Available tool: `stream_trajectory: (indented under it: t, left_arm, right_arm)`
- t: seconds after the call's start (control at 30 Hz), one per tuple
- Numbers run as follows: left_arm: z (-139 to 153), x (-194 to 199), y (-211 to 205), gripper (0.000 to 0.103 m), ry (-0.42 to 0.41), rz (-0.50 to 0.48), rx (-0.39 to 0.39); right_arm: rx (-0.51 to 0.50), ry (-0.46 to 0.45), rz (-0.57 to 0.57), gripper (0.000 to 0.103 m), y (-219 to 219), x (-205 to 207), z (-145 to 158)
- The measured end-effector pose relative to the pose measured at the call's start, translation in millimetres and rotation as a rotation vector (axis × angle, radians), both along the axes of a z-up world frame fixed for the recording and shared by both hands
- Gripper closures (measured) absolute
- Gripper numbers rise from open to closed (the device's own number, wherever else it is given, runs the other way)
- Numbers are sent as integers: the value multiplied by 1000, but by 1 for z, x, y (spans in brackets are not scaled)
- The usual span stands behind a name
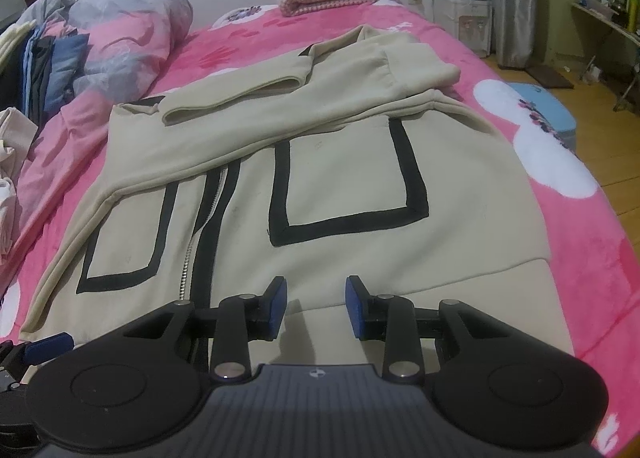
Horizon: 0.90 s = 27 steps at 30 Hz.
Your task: Fold clothes
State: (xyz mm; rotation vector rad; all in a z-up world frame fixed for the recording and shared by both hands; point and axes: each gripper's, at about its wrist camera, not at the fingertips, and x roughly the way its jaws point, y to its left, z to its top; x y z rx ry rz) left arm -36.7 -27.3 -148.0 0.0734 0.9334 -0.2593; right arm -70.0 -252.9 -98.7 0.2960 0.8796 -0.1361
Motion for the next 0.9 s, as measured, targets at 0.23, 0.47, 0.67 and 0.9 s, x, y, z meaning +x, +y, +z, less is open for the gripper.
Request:
stream_trajectory:
  t: [0.23,0.47,0.67,0.9]
  left_arm:
    - [0,0,-1,0,4,10,5]
    - [0,0,-1,0,12,26,0]
    - [0,0,-3,0,18,29,15]
    - [-1,0,-3,0,25,30,18]
  right_arm:
    - [10,-4,1,69,0,0,1]
    - [31,-12,-2,68,-2,0,2]
    - [43,-17,2,66,0,1,2]
    - [46,-16,-2,66,0,0,1]
